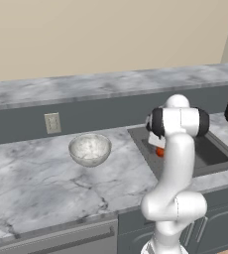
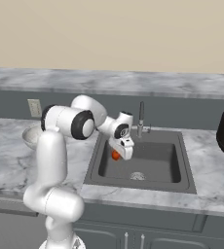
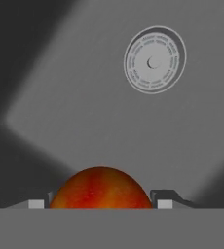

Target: Pick the pears from the cabinet and place them in one bowl. Pick the apple from the sink and place it in the other bowl.

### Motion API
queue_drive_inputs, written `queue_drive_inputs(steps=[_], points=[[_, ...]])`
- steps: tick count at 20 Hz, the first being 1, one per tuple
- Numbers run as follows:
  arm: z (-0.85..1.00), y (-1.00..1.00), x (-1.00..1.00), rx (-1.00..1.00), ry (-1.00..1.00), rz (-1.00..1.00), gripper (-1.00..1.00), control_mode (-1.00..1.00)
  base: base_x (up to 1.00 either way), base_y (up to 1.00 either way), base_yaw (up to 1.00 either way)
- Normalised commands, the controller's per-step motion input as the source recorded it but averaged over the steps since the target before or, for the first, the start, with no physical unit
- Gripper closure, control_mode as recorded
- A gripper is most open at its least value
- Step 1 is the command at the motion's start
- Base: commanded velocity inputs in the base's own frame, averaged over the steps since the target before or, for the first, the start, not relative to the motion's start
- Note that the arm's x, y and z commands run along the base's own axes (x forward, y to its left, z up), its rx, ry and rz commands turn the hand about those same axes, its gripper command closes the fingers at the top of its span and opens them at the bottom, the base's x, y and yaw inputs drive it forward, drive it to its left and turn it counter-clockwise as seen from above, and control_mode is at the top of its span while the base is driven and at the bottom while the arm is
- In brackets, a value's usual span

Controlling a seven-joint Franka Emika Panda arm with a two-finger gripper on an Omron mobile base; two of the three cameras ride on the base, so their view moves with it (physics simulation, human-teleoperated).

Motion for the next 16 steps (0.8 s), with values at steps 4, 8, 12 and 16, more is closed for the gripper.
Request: queue_drive_inputs(steps=[4,8,12,16], points=[[0.49,0.24,-0.17,-0.09,0.0,0.01,1.0,-1.0,0.0,0.0,0.0],[0.5,0.23,-0.16,-0.09,0.0,0.04,1.0,-1.0,0.0,0.0,0.0],[0.51,0.23,-0.19,-0.04,-0.04,0.1,1.0,-1.0,0.0,0.0,0.0],[0.5,0.23,-0.2,0.0,-0.15,0.1,1.0,-1.0,0.0,0.0,0.0]])
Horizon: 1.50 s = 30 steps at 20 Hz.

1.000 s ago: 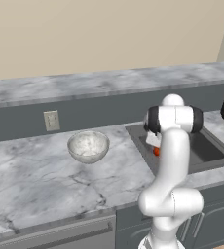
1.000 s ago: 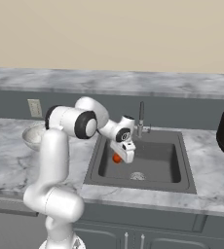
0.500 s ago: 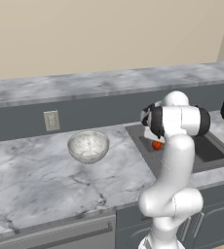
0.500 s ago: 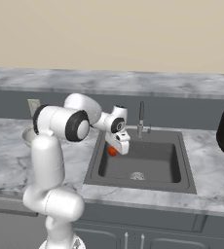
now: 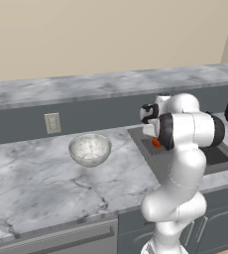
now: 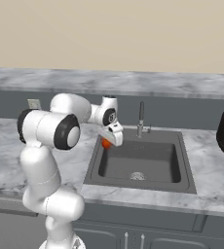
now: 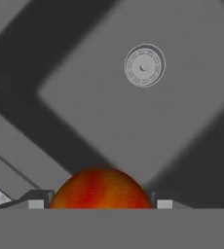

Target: Pick the pears from the cabinet and place them in one bowl. Pick the apple from the sink and place it in the other bowl.

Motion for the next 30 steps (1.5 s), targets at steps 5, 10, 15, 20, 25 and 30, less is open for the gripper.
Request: queue_drive_inputs(steps=[5,10,15,20,25,30], points=[[0.52,0.28,-0.17,0.0,-0.19,0.14,1.0,-1.0,0.0,0.0,0.0],[0.48,0.38,-0.11,-0.01,-0.2,0.23,1.0,-1.0,0.0,0.0,0.0],[0.34,0.45,-0.02,-0.06,-0.27,0.33,1.0,-1.0,0.0,0.0,0.0],[0.26,0.46,0.01,-0.09,-0.33,0.34,1.0,-1.0,0.0,0.0,0.0],[0.3,0.49,0.01,-0.03,-0.07,0.27,1.0,-1.0,0.0,0.0,0.0],[0.36,0.48,0.0,0.0,0.06,0.24,1.0,-1.0,0.0,0.0,0.0]])
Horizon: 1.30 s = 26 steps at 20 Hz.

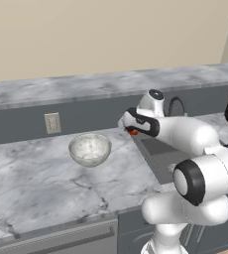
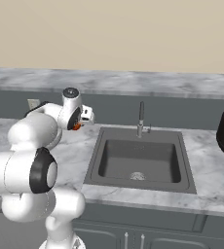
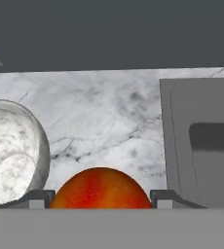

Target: Pick the pears from the cabinet and place them in one bowl. Pick the apple from the sink and place it in the other bowl.

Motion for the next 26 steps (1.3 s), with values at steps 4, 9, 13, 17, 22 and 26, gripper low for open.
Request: queue_drive_inputs(steps=[4,9,13,17,22,26], points=[[0.27,0.48,0.0,-0.03,0.05,0.21,1.0,-1.0,0.0,0.0,0.0],[0.13,0.53,0.0,-0.1,0.03,0.12,1.0,-1.0,0.0,0.0,0.0],[0.07,0.52,0.0,-0.11,0.0,0.04,1.0,-1.0,0.0,0.0,0.0],[0.03,0.49,0.0,-0.06,0.0,0.03,1.0,-1.0,0.0,0.0,0.0],[-0.03,0.5,0.01,-0.01,0.0,0.03,1.0,-1.0,0.0,0.0,0.0],[-0.17,0.42,0.05,-0.04,0.0,0.01,1.0,-1.0,0.0,0.0,0.0]])
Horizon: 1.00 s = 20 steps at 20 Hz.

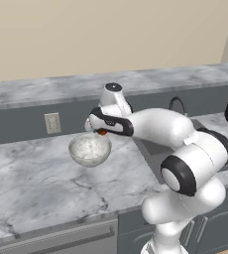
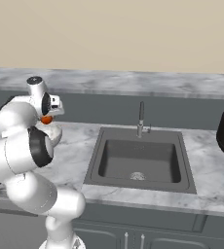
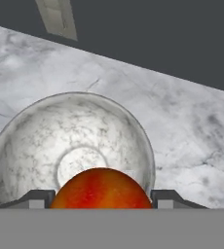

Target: Pick the pears from the cabinet and place them in one bowl. Pick the apple from the sink and place it in the other bowl.

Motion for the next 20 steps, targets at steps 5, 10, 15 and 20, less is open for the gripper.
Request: queue_drive_inputs(steps=[5,10,15,20], points=[[-0.27,0.31,0.03,-0.07,0.0,0.0,1.0,-1.0,0.0,0.0,0.0],[-0.29,0.21,0.06,-0.01,0.04,0.0,1.0,-1.0,0.0,0.0,0.0],[-0.24,0.12,0.05,0.0,0.02,0.0,1.0,-1.0,0.0,0.0,0.0],[-0.23,0.13,0.06,0.0,0.0,0.0,1.0,-1.0,0.0,0.0,0.0]])
